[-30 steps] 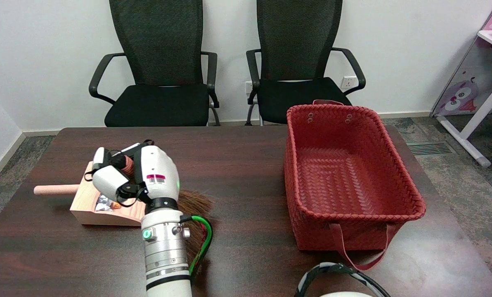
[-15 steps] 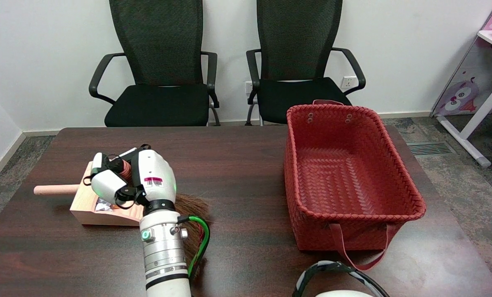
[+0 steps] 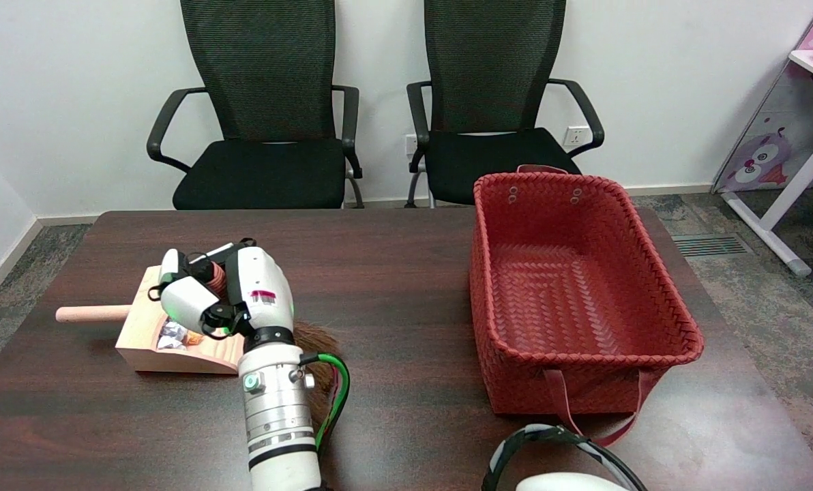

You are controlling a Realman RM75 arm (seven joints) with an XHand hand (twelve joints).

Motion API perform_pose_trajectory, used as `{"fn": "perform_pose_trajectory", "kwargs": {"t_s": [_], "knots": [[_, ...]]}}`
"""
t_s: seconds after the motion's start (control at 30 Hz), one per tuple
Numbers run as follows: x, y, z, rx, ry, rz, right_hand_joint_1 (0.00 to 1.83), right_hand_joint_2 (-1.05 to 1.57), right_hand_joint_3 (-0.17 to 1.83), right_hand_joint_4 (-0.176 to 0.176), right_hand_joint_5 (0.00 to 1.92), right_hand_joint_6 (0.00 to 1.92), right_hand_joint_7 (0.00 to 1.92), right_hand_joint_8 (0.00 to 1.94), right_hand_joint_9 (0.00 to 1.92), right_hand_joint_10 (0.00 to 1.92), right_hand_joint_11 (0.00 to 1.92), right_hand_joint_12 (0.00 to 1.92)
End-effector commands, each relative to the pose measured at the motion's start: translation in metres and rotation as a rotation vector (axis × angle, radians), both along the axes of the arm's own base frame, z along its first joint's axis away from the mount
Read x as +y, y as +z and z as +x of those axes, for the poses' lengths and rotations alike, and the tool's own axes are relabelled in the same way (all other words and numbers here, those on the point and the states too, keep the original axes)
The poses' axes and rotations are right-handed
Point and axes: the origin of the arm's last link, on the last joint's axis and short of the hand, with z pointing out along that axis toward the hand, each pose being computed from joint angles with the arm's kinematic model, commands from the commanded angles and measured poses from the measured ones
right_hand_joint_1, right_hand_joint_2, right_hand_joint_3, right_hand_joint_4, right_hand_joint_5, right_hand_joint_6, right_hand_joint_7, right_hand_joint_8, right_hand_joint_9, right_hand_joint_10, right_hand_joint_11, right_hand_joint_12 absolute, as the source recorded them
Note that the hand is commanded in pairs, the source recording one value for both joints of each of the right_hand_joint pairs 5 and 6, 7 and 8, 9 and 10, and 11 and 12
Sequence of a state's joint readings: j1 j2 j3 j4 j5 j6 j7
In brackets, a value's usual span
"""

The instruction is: Sweep the paper ball into the dustpan.

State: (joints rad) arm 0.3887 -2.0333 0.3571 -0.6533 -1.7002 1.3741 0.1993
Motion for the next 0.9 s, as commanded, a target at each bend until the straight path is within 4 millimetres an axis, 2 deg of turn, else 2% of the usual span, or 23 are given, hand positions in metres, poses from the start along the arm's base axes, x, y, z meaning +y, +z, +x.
{"fn": "perform_pose_trajectory", "kwargs": {"t_s": [0.03, 0.3, 0.4, 0.47, 0.57, 0.63, 0.77, 0.9], "knots": [[-0.035, 0.004, -0.016, -0.211, -0.037, 0.158, 0.7, 1.57, 1.83, 0.062, 1.92, 1.92, 1.92, 1.92, 1.92, 1.92, 1.92, 1.92], [-0.048, 0.015, -0.045, -0.384, -0.125, 0.212, 0.64, 1.57, 1.83, 0.059, 1.92, 1.92, 1.92, 1.92, 1.92, 1.92, 1.92, 1.92], [-0.063, 0.03, -0.056, -0.445, -0.16, 0.21, 0.61, 1.57, 1.83, 0.058, 1.92, 1.92, 1.92, 1.92, 1.92, 1.92, 1.92, 1.92], [-0.077, 0.046, -0.061, -0.463, -0.164, 0.189, 0.58, 1.57, 1.83, 0.058, 1.92, 1.92, 1.92, 1.92, 1.92, 1.92, 1.92, 1.92], [-0.096, 0.073, -0.06, -0.506, -0.132, 0.171, 0.53, 1.54, 1.66, 0.053, 1.92, 1.92, 1.92, 1.92, 1.92, 1.92, 1.92, 1.92], [-0.106, 0.09, -0.054, -0.526, -0.085, 0.179, 0.51, 1.55, 1.46, 0.049, 1.92, 1.92, 1.92, 1.92, 1.92, 1.92, 1.92, 1.92], [-0.117, 0.113, -0.04, -0.484, -0.003, 0.222, 0.52, 1.52, 1.13, 0.036, 1.92, 1.92, 1.92, 1.92, 1.92, 1.92, 1.92, 1.92], [-0.12, 0.124, -0.032, -0.496, 0.036, 0.233, 0.53, 1.5, 1.04, 0.032, 1.92, 1.92, 1.92, 1.92, 1.92, 1.92, 1.92, 1.92]]}}
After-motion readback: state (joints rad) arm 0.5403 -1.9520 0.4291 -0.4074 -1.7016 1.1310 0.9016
